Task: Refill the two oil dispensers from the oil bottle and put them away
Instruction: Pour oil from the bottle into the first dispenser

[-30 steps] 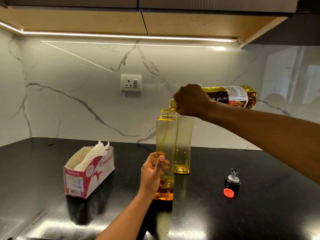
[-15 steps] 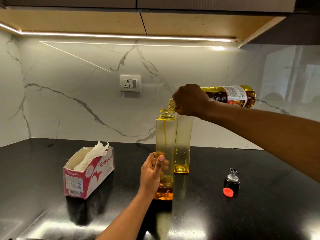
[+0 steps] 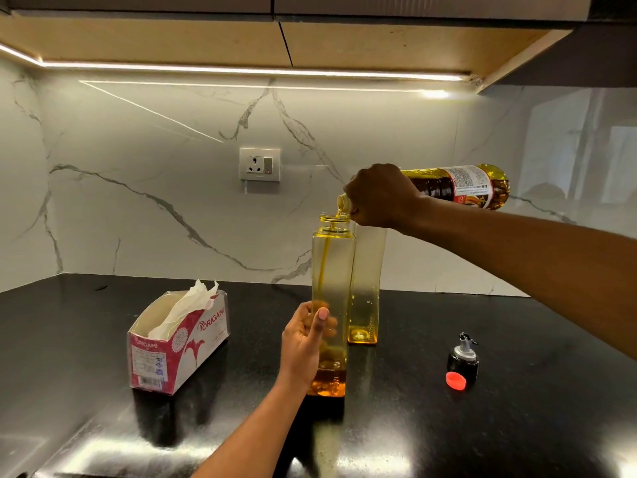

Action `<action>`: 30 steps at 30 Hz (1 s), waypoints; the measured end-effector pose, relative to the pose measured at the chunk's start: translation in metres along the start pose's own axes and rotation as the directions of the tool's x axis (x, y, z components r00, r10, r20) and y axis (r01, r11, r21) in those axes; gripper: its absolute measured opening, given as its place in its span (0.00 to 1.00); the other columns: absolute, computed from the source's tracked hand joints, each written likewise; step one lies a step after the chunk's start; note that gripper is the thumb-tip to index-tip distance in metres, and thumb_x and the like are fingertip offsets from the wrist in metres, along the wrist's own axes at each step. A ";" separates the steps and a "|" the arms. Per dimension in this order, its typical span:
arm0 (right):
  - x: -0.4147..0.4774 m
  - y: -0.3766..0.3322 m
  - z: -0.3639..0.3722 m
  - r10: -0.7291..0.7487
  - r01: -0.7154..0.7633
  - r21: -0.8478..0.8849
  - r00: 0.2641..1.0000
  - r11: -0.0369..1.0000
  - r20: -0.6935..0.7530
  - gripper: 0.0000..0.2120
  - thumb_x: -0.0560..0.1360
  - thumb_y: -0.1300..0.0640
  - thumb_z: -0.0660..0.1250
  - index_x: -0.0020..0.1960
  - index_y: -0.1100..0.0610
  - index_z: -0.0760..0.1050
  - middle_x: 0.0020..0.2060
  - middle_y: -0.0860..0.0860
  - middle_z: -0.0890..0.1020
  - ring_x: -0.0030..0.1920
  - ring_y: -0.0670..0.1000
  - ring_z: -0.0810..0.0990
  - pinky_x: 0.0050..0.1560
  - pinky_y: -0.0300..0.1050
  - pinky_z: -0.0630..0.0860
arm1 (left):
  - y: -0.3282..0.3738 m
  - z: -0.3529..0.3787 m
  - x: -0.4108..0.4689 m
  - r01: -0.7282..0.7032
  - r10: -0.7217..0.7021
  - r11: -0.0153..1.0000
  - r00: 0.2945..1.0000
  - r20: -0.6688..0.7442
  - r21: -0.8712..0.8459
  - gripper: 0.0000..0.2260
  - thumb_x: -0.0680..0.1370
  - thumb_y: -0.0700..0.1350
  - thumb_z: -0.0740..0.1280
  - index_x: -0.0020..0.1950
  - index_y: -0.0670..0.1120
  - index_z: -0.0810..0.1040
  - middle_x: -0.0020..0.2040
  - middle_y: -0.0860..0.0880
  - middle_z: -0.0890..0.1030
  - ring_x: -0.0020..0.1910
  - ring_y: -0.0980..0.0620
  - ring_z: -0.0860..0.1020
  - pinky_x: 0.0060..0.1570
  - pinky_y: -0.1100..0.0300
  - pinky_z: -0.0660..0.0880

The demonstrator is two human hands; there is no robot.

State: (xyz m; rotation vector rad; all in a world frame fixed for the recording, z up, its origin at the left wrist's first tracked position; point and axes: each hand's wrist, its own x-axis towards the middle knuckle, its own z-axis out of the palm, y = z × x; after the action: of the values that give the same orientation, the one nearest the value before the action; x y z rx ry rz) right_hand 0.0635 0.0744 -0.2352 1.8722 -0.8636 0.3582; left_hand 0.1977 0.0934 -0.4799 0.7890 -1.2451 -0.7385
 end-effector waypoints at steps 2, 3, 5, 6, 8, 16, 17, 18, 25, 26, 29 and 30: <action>-0.001 0.001 0.001 0.001 -0.001 0.009 1.000 1.000 0.003 0.13 0.76 0.51 0.59 0.46 0.58 0.79 0.42 0.54 0.82 0.43 0.55 0.81 0.37 0.41 0.65 | 0.000 0.000 0.000 -0.001 0.001 1.000 1.000 0.001 -0.003 0.39 0.61 0.76 0.66 0.54 0.45 0.76 0.42 0.48 0.82 0.43 0.45 0.82 0.42 0.48 0.82; -0.001 0.001 0.001 -0.001 0.001 0.011 1.000 1.000 0.002 0.13 0.77 0.51 0.59 0.46 0.58 0.79 0.42 0.54 0.82 0.42 0.55 0.81 0.37 0.41 0.65 | 0.000 0.000 0.000 0.001 -0.001 1.000 1.000 0.002 -0.003 0.38 0.61 0.76 0.66 0.54 0.45 0.76 0.42 0.48 0.82 0.43 0.44 0.82 0.42 0.47 0.82; -0.001 0.001 0.001 -0.003 0.003 0.005 1.000 1.000 0.000 0.13 0.77 0.51 0.59 0.45 0.58 0.79 0.41 0.54 0.83 0.42 0.55 0.81 0.37 0.41 0.66 | -0.001 0.000 0.000 0.004 -0.004 1.000 1.000 0.001 0.002 0.38 0.61 0.76 0.66 0.54 0.46 0.76 0.42 0.48 0.82 0.44 0.43 0.82 0.44 0.44 0.81; -0.001 0.000 0.001 -0.003 0.003 0.001 1.000 1.000 0.000 0.13 0.77 0.51 0.59 0.45 0.58 0.79 0.41 0.54 0.82 0.42 0.55 0.81 0.37 0.41 0.66 | -0.001 0.000 0.000 0.003 -0.003 1.000 1.000 -0.001 0.006 0.37 0.61 0.77 0.65 0.54 0.47 0.76 0.42 0.49 0.82 0.44 0.43 0.82 0.45 0.44 0.81; -0.001 -0.001 0.001 0.000 0.000 0.002 1.000 1.000 0.005 0.13 0.77 0.51 0.59 0.45 0.58 0.79 0.41 0.54 0.82 0.42 0.55 0.81 0.37 0.41 0.66 | -0.001 0.000 0.000 -0.002 0.002 1.000 1.000 -0.006 0.009 0.38 0.61 0.77 0.65 0.54 0.46 0.76 0.42 0.49 0.82 0.43 0.44 0.82 0.46 0.45 0.81; -0.002 0.001 0.000 0.004 -0.004 -0.003 1.000 1.000 -0.002 0.14 0.76 0.51 0.59 0.45 0.60 0.79 0.41 0.56 0.82 0.42 0.58 0.81 0.37 0.43 0.67 | -0.002 0.000 0.000 -0.006 0.006 1.000 1.000 -0.005 -0.005 0.37 0.61 0.76 0.66 0.54 0.46 0.76 0.42 0.47 0.82 0.43 0.44 0.82 0.40 0.50 0.82; -0.002 0.001 0.000 0.001 -0.001 -0.004 1.000 1.000 0.000 0.14 0.76 0.51 0.60 0.45 0.60 0.79 0.41 0.56 0.82 0.43 0.58 0.81 0.38 0.44 0.69 | -0.002 0.000 0.000 -0.008 0.008 1.000 1.000 -0.002 -0.005 0.37 0.62 0.76 0.66 0.54 0.46 0.76 0.43 0.46 0.82 0.43 0.44 0.82 0.39 0.50 0.82; -0.002 0.001 -0.001 -0.001 0.001 -0.005 1.000 1.000 0.005 0.14 0.76 0.51 0.60 0.45 0.60 0.79 0.42 0.56 0.82 0.43 0.58 0.81 0.38 0.44 0.69 | -0.002 0.000 0.000 -0.009 0.009 1.000 1.000 0.000 -0.005 0.37 0.62 0.76 0.66 0.54 0.46 0.76 0.43 0.46 0.82 0.43 0.44 0.82 0.39 0.50 0.81; -0.001 0.002 -0.002 0.006 -0.006 -0.002 1.000 1.000 0.010 0.14 0.76 0.51 0.61 0.45 0.60 0.79 0.41 0.56 0.82 0.42 0.57 0.81 0.38 0.42 0.66 | -0.002 0.000 0.000 -0.006 0.006 1.000 1.000 0.001 -0.025 0.37 0.61 0.76 0.66 0.54 0.46 0.76 0.43 0.45 0.82 0.43 0.45 0.82 0.38 0.52 0.81; 0.000 0.002 -0.003 0.005 -0.005 -0.003 1.000 1.000 0.009 0.14 0.76 0.51 0.61 0.45 0.61 0.79 0.41 0.56 0.82 0.42 0.58 0.81 0.38 0.42 0.66 | -0.002 0.000 0.000 -0.007 0.007 1.000 1.000 0.000 -0.027 0.38 0.61 0.76 0.66 0.54 0.46 0.76 0.44 0.45 0.82 0.43 0.45 0.82 0.37 0.53 0.81; 0.000 0.002 -0.004 0.006 -0.006 -0.008 1.000 1.000 0.007 0.15 0.76 0.50 0.60 0.45 0.60 0.79 0.41 0.55 0.82 0.42 0.57 0.81 0.38 0.42 0.66 | -0.001 0.000 0.000 -0.011 0.010 1.000 1.000 -0.002 -0.023 0.38 0.61 0.76 0.66 0.54 0.45 0.76 0.43 0.46 0.82 0.43 0.45 0.83 0.37 0.53 0.81; 0.000 0.002 -0.004 0.005 -0.005 -0.008 1.000 1.000 0.009 0.15 0.76 0.50 0.60 0.45 0.60 0.79 0.41 0.55 0.82 0.42 0.57 0.81 0.38 0.42 0.66 | -0.001 0.000 0.000 -0.010 0.010 1.000 1.000 -0.001 -0.023 0.38 0.61 0.76 0.66 0.54 0.46 0.76 0.43 0.46 0.82 0.43 0.46 0.83 0.37 0.54 0.81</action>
State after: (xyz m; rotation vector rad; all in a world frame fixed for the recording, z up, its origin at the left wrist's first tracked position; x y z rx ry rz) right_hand 0.0627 0.0775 -0.2319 1.8657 -0.8752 0.3486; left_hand 0.1971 0.0929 -0.4810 0.7638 -1.2365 -0.7429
